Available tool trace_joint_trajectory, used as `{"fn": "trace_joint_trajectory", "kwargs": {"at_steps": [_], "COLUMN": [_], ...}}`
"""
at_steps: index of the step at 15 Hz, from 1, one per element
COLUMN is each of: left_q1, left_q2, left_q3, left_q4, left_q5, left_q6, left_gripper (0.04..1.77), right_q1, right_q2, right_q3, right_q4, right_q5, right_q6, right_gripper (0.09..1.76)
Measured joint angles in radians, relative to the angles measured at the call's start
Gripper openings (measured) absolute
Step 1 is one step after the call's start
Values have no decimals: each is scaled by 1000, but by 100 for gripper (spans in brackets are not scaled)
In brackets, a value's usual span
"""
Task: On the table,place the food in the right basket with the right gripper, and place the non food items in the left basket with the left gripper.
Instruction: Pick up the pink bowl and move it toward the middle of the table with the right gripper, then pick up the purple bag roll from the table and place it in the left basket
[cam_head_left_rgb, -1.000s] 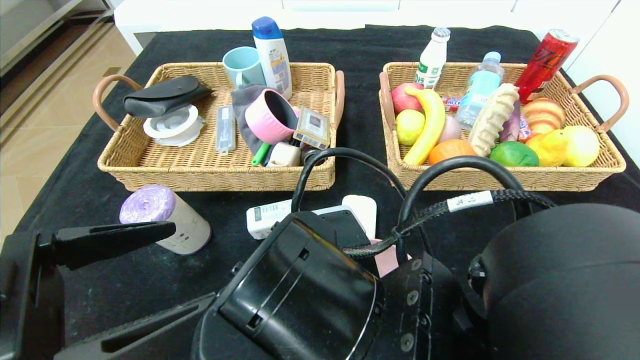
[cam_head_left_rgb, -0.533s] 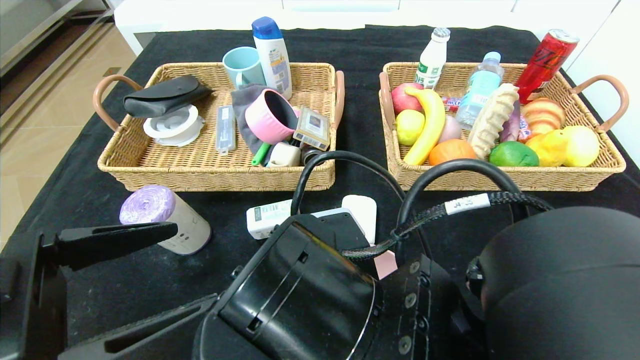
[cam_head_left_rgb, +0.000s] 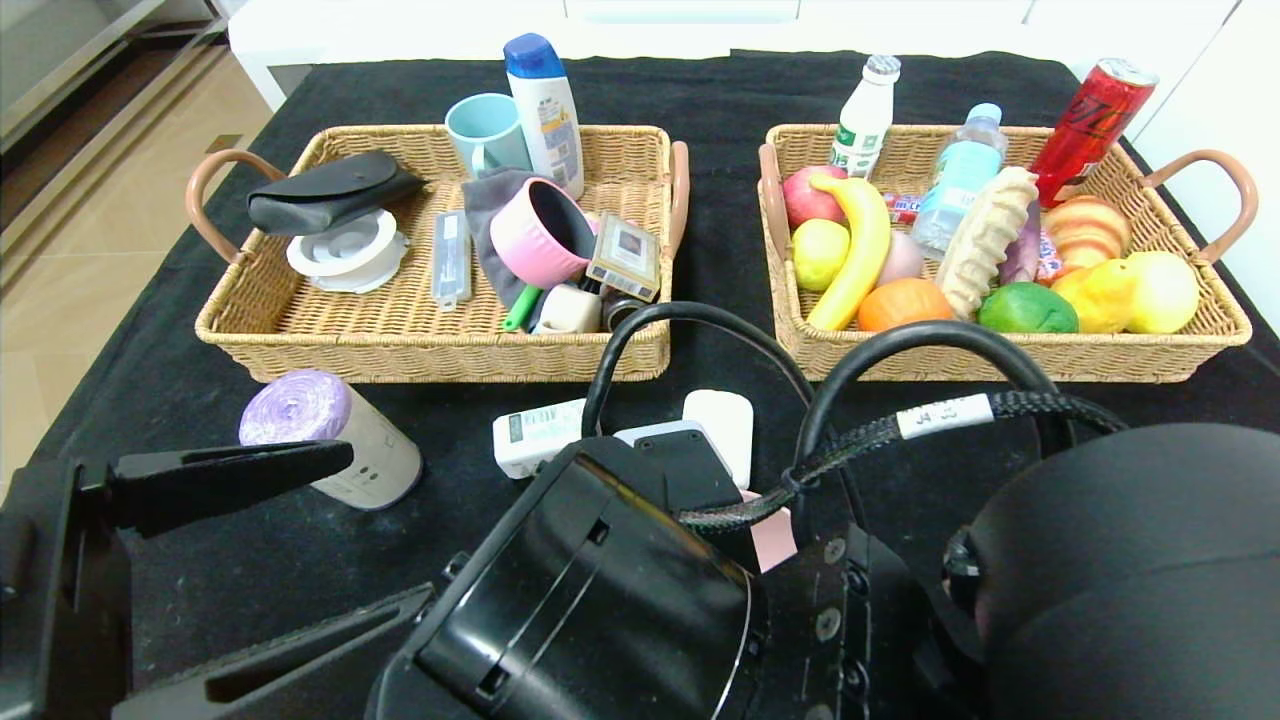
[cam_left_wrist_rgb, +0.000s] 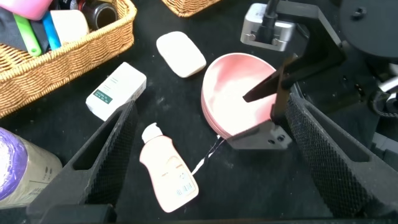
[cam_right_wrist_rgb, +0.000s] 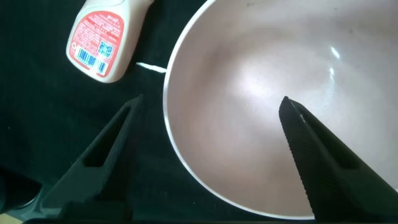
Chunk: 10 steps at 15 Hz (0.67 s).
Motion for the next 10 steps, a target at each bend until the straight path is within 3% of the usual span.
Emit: {"fn": "trace_joint_trajectory", "kwargs": {"at_steps": [10], "left_q1": [-1], "left_q2": [4], "left_q3": [1], "left_q4": [6], "left_q5": [-1], "left_q6": [-1], "left_gripper": [172], "right_q1": [-8], "right_q2": [-38], "right_q3": [4], "right_q4": [2], "right_q5": [69], "right_q6": [43], "right_gripper": [167]}}
